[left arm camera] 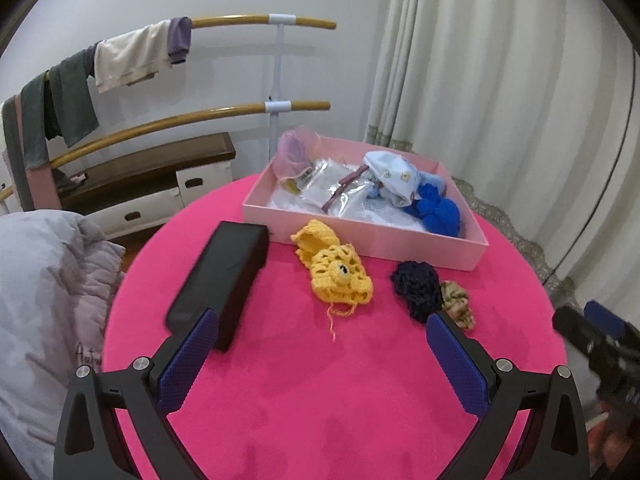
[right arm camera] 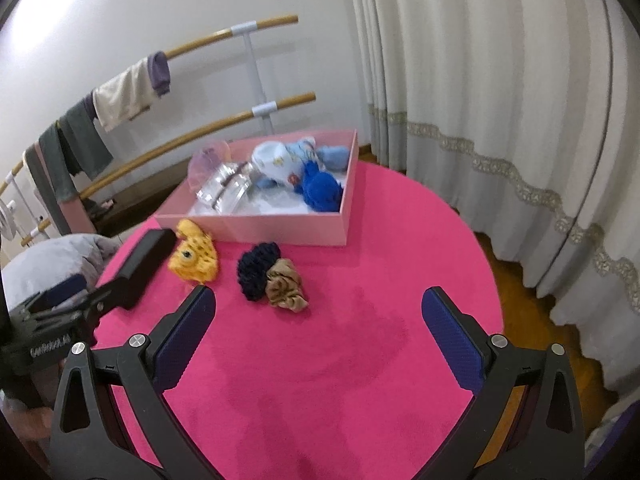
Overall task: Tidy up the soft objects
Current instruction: 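Grasp the yellow crochet toy with the left tool while the right tool grasps the tan scrunchie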
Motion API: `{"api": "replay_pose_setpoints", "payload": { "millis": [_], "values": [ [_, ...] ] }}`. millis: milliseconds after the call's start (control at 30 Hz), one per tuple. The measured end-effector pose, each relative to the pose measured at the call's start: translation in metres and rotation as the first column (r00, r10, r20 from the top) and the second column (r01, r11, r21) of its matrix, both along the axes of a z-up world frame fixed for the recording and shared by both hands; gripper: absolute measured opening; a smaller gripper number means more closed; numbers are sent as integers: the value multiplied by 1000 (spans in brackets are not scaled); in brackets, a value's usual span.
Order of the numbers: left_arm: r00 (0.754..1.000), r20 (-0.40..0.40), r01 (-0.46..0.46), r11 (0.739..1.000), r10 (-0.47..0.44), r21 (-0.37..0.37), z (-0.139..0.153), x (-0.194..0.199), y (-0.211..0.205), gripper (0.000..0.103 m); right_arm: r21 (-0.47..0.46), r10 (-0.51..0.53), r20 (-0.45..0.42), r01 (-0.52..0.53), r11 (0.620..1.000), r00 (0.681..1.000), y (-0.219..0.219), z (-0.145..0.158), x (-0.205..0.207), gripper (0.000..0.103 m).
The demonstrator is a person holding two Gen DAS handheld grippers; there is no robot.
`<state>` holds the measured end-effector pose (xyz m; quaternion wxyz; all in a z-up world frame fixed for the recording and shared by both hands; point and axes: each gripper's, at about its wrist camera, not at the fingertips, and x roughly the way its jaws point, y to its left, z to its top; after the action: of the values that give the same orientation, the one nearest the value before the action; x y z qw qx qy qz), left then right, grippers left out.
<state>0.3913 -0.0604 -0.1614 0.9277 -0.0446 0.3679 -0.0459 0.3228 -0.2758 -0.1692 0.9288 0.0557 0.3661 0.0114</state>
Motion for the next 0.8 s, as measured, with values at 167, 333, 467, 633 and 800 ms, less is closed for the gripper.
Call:
{"api": "replay_pose_setpoints", "payload": {
  "millis": [167, 333, 467, 633, 800],
  "values": [
    [998, -55, -4, 1000, 5, 30, -30, 50, -14, 103, 8, 18, -60, -18, 1000, 998, 0, -25, 23, 98],
    [995, -100, -12, 998, 18, 54, -59, 90, -21, 103, 31, 43, -124, -40, 999, 991, 1, -52, 45, 87],
    [992, -122, -17, 997, 26, 72, -77, 116, -27, 101, 50, 70, -150, -63, 997, 986, 5, -67, 60, 76],
    [989, -142, -20, 997, 31, 76, -90, 141, -26, 91, 96, 109, -154, -95, 991, 982, 11, -73, 74, 70],
    [988, -153, 18, 998, -10, 53, -97, 155, -30, 59, 85, 118, -173, -104, 991, 978, 17, -81, 86, 39]
  ]
}}
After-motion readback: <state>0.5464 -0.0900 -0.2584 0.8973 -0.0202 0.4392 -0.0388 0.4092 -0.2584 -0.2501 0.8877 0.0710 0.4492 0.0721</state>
